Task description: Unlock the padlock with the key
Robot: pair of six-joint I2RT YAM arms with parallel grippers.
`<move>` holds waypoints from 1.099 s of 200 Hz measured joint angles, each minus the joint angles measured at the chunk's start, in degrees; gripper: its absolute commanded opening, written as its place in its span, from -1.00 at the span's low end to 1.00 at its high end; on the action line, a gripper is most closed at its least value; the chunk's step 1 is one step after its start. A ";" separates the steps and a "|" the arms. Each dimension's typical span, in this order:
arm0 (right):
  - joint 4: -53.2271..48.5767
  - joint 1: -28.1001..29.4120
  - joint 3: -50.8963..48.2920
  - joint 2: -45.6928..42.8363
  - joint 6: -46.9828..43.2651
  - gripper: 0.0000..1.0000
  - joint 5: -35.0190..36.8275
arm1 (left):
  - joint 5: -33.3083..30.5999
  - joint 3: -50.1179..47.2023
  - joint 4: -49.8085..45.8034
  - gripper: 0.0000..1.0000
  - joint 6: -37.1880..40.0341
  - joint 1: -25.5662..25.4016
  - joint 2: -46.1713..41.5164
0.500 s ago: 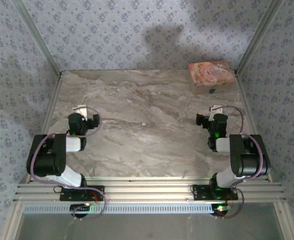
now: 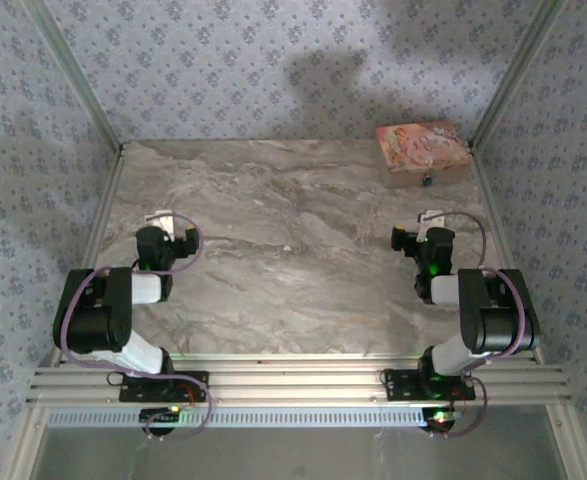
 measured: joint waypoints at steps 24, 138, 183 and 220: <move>0.00 0.00 0.00 0.00 0.00 1.00 0.00 | 0.00 0.00 0.02 0.96 0.00 0.00 0.00; 0.00 -0.11 0.00 0.02 0.00 1.00 -0.04 | 0.00 0.00 0.02 0.96 0.00 0.00 0.00; -8.90 0.20 3.52 -1.90 -0.20 1.00 0.24 | 0.22 1.03 -2.97 0.96 0.02 0.00 -0.37; -28.22 1.73 19.52 -4.76 0.81 1.00 0.90 | 2.16 10.71 -19.82 0.93 -1.03 0.00 -5.18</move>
